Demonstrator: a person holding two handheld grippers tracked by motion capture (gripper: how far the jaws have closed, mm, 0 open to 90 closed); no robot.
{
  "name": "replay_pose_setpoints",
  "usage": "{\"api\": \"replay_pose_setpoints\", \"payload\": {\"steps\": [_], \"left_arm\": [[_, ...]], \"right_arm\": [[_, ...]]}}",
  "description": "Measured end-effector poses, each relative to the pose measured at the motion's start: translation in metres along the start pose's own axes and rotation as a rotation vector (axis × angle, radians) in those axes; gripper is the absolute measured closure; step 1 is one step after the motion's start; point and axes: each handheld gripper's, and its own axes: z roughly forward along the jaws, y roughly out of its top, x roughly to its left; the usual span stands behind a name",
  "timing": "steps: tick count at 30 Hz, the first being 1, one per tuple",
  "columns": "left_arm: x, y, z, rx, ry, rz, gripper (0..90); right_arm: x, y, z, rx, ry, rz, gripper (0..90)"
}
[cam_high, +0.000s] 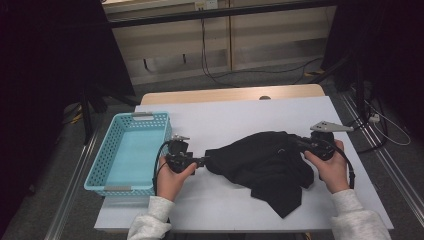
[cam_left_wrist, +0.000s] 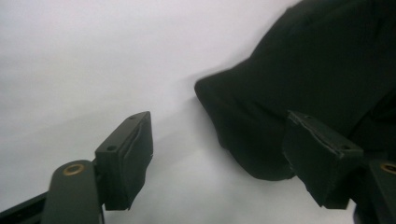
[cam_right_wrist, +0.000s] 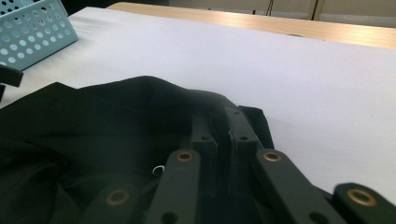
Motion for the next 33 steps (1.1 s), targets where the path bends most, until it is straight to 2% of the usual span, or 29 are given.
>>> {"api": "replay_pose_setpoints", "payload": {"steps": [5,8,10,12,16,18,20,26,29,31,33], "left_arm": [[-0.002,-0.004,0.011,0.019,-0.009,0.006,34.2],[-0.005,-0.006,0.017,0.038,-0.032,0.01,40.4],[-0.008,-0.006,0.018,0.041,-0.042,0.016,47.6],[-0.011,-0.006,0.02,0.059,-0.07,0.018,55.9],[-0.017,-0.008,0.023,0.078,-0.091,0.007,75.5],[-0.018,-0.007,0.022,0.081,-0.085,0.014,83.1],[-0.016,-0.004,0.016,0.068,-0.1,0.006,85.4],[-0.005,0.015,-0.018,-0.031,-0.108,-0.038,86.3],[0.003,0.028,-0.034,-0.079,-0.093,-0.058,86.4],[0.007,0.041,-0.048,-0.105,-0.074,-0.056,86.5],[0.011,0.05,-0.056,-0.119,-0.062,-0.057,86.6]], "right_arm": [[0.0,-0.001,0.0,0.008,-0.003,-0.005,83.7],[-0.001,-0.001,-0.001,0.009,-0.006,-0.003,83.6],[-0.001,-0.001,-0.002,0.005,-0.006,0.001,83.6],[-0.001,-0.001,-0.002,0.005,-0.005,-0.001,83.6],[0.0,-0.001,0.0,0.009,-0.004,-0.006,83.8],[0.001,-0.001,0.001,0.007,-0.005,-0.006,83.8],[0.002,0.0,0.001,0.007,-0.003,-0.004,83.8],[0.002,0.008,-0.005,-0.009,0.008,-0.002,83.8],[0.003,0.018,-0.007,-0.02,0.012,-0.006,83.8],[0.007,0.029,-0.006,-0.021,0.004,-0.018,83.8],[0.008,0.038,-0.004,-0.041,0.012,0.006,83.9]]}}
